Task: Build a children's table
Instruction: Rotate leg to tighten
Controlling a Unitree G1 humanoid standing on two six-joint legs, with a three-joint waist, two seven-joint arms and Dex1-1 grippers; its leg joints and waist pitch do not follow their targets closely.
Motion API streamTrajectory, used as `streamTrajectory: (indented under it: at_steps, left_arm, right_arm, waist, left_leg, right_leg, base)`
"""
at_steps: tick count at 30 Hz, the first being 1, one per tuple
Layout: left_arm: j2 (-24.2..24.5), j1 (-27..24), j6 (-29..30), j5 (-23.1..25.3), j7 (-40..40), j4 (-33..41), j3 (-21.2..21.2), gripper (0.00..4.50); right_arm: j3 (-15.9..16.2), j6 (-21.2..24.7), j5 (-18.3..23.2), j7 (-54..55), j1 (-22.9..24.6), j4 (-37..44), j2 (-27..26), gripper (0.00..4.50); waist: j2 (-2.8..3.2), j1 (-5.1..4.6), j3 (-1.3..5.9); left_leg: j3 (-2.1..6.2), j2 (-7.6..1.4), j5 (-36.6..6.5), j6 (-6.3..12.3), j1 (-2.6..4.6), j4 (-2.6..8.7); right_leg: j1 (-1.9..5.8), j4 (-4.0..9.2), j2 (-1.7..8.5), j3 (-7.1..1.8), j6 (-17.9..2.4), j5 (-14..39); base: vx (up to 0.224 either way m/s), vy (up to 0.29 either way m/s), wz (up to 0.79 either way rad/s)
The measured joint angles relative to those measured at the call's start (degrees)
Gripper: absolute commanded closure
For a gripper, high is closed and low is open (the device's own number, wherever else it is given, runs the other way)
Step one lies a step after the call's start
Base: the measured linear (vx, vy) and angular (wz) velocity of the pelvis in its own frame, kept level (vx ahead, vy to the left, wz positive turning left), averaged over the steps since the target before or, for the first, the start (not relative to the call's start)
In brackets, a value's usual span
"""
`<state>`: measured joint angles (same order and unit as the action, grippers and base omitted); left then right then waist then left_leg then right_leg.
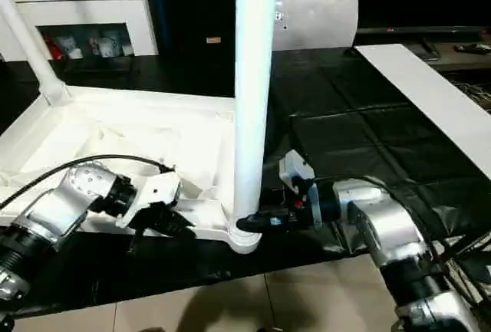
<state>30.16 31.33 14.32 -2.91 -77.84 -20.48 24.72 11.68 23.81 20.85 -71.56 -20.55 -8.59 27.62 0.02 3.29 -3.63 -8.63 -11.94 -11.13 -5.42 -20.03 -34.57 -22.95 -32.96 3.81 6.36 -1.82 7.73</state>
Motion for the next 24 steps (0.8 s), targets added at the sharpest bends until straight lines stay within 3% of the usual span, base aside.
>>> streamTrajectory:
  at_steps: [5,9,13,16,20,24]
  left_arm:
    - [-2.33,0.15,6.4,0.67,6.33,0.52,-1.81,4.5]
    - [-9.28,1.56,12.8,2.8,17.6,-1.35,-4.87,4.5]
    - [-13.17,2.37,16.08,2.81,24.05,-2.39,-6.1,4.5]
    - [-16.17,3.14,17.27,3.91,29.14,-3.59,-7.67,4.5]
    - [-16.89,3.39,16.66,4.91,29.84,-3.57,-7.85,4.5]
    - [-15.46,3.44,14.55,4.84,27.9,-3.31,-6.82,4.5]
  right_arm:
    - [-2.87,2.46,-2.76,12.32,1.87,2.8,-4.73,2.51]
    - [-7.01,4.81,-9.39,34.18,1.28,3.03,-15.26,2.54]
    - [-8.59,5.39,-12.15,45.67,-0.08,1.45,-20.94,2.56]
    - [-9.85,3.41,-14.93,54.2,-2.06,-1.46,-26.05,1.87]
    - [-11.05,-0.55,-15.23,56.71,-2.15,-3.28,-28.68,1.5]
    - [-10.85,-2.09,-14.44,53.86,-1.11,-2.5,-27.81,1.18]
  waist:
    - [0.01,-1.64,0.0]
    - [0.42,-4.67,0.1]
    - [0.79,-6.46,0.0]
    - [1.09,-7.7,-0.14]
    - [1.26,-7.83,-0.11]
    - [1.24,-7.43,-0.09]
  left_leg:
    - [0.01,0.05,0.0,0.0,0.01,-0.12]
    - [0.35,0.03,-0.01,0.02,-0.2,-0.18]
    - [0.76,-0.1,-0.08,0.13,-0.14,-0.04]
    - [1.08,-0.04,-0.17,0.29,-0.2,-0.02]
    - [1.08,0.1,-0.33,0.56,-0.47,0.03]
    - [0.88,0.19,-0.48,0.74,-0.69,0.03]
  right_leg:
    - [0.01,0.13,0.06,0.26,0.01,0.01]
    - [0.21,1.19,0.76,2.0,0.02,0.0]
    - [1.06,2.47,1.39,3.81,0.03,-0.01]
    - [1.22,2.76,1.61,3.94,0.04,-0.01]
    - [1.14,2.87,1.71,3.73,0.07,-0.03]
    - [0.89,2.03,1.71,3.2,0.09,-0.08]
  base:
    - [0.0,0.0,0.0]
    - [0.0,0.0,0.0]
    - [0.0,0.0,0.0]
    - [0.0,0.0,0.0]
    - [0.0,0.0,0.0]
    - [0.0,0.0,0.0]
